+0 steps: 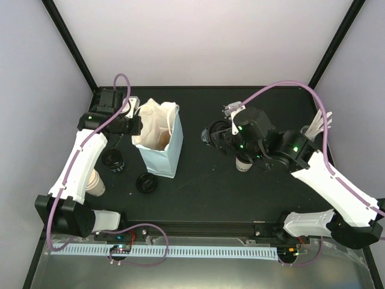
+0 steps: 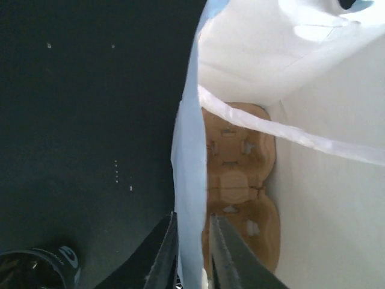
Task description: Pack the takeout coffee
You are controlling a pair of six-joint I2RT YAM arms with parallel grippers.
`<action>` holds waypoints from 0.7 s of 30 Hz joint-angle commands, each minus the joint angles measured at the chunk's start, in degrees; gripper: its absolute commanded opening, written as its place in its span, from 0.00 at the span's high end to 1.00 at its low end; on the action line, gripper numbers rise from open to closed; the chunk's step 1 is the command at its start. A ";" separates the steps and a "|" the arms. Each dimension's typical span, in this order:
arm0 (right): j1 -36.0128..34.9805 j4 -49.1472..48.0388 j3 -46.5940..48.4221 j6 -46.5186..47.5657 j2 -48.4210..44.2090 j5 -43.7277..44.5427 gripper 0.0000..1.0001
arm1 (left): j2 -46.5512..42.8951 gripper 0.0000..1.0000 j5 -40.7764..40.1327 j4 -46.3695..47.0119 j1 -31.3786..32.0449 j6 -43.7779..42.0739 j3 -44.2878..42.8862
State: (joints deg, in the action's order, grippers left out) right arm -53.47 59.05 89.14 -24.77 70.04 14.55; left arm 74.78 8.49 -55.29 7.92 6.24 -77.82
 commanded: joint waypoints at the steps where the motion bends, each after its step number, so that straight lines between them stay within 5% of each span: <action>1: 0.39 0.03 3.69 1.99 -2.07 -0.97 0.24 | -0.88 0.87 6.47 -1.14 -0.11 3.00 -1.69; 4: 0.41 0.82 4.89 2.49 -2.04 0.39 0.24 | -3.56 0.98 9.82 2.34 -0.04 7.69 0.94; 13: 0.39 9.31 14.50 1.60 2.16 2.64 0.25 | -11.85 0.98 18.16 17.62 1.18 33.66 11.72; 21: 0.43 13.64 24.90 5.39 2.65 2.76 0.26 | -16.64 0.99 4.95 20.22 11.74 44.33 16.39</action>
State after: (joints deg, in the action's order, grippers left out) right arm -53.45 69.43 108.40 -22.13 72.71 16.64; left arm 60.20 20.03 -39.29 15.25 42.37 -61.80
